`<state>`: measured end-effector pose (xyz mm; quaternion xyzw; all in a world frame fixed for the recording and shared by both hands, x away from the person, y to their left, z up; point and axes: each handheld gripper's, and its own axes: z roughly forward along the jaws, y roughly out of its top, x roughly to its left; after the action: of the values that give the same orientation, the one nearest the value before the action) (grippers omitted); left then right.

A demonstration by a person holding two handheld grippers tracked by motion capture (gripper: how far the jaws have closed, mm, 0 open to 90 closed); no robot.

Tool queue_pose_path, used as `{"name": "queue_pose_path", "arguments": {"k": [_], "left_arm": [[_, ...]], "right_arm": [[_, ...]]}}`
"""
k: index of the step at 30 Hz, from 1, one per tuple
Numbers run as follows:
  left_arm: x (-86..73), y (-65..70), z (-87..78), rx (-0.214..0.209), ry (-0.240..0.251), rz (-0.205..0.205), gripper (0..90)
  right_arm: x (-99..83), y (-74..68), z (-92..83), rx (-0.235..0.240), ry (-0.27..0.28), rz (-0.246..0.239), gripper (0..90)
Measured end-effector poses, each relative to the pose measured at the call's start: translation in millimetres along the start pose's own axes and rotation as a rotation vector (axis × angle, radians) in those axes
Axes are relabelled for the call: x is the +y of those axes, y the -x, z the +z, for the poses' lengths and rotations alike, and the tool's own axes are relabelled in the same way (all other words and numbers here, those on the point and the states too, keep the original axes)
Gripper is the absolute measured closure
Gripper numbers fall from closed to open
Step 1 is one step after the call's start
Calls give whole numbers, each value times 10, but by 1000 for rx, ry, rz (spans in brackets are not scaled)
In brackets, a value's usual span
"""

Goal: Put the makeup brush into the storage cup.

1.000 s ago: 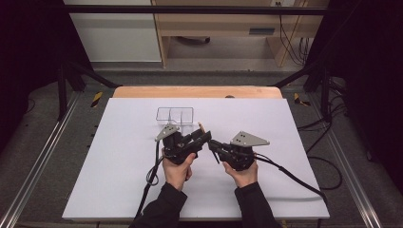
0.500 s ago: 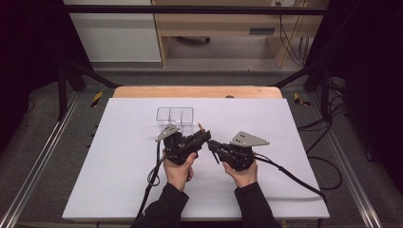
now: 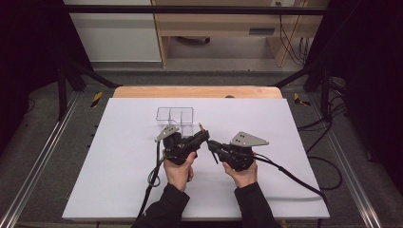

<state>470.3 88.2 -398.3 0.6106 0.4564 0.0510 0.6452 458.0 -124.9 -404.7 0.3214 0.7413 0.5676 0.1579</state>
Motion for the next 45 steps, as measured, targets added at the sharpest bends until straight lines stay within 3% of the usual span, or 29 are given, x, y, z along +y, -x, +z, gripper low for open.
{"name": "queue_pose_path", "arguments": {"k": [17, 23, 32, 40, 45], "left_arm": [[3, 18, -22, -1, 13, 33, 825], [37, -4, -67, 12, 12, 62, 826], [105, -19, -153, 15, 12, 114, 826], [188, -32, -261, 23, 11, 155, 826], [243, -51, -341, 30, 12, 179, 826]], "right_arm": [[3, -6, -6, 6, 7, 7, 830], [38, -1, -49, 11, 19, 19, 732], [118, 82, -99, -23, 6, 27, 580], [142, 132, -120, -102, -21, 11, 405], [155, 148, -141, -126, -31, 9, 336]]}}
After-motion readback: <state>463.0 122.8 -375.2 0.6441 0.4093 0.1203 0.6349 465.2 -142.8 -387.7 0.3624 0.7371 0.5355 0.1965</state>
